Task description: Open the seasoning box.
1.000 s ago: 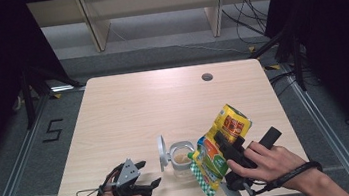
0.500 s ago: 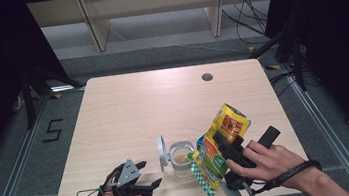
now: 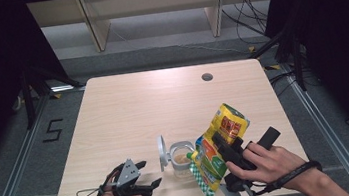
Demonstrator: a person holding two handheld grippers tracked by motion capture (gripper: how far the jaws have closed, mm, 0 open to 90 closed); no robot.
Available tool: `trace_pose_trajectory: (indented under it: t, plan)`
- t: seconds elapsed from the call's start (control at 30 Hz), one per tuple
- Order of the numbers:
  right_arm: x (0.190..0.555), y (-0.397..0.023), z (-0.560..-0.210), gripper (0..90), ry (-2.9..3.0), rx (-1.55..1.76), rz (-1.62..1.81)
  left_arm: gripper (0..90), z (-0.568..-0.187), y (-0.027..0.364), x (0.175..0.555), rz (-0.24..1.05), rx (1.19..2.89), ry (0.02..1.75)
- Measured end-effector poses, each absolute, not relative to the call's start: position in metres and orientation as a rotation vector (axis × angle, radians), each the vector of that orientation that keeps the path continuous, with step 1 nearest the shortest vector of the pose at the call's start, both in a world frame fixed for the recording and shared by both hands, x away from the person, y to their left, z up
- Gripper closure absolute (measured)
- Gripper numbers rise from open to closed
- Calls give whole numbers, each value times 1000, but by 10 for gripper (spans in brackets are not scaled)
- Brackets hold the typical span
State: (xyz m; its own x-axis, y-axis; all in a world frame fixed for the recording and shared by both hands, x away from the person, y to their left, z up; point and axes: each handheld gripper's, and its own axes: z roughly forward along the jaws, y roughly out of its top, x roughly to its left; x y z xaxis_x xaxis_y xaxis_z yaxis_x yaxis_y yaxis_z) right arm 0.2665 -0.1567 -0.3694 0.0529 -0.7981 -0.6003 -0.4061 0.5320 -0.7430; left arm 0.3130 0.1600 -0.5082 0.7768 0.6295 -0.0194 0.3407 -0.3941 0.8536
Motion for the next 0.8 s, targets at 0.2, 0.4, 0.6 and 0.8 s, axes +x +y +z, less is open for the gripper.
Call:
trace_pose_trajectory:
  t: [0.2,0.4,0.6,0.8]
  plan:
    - [269,-157,-371,569,1567,-1054,-399,215,-507,162,315,402,2035,697]
    - [268,-155,-374,570,1567,-1063,-393,215,-508,160,313,380,2020,724]
    - [271,-157,-373,570,1577,-1040,-399,215,-508,160,313,379,2018,723]
    - [272,-158,-375,572,1574,-1052,-391,214,-509,160,313,387,2025,722]
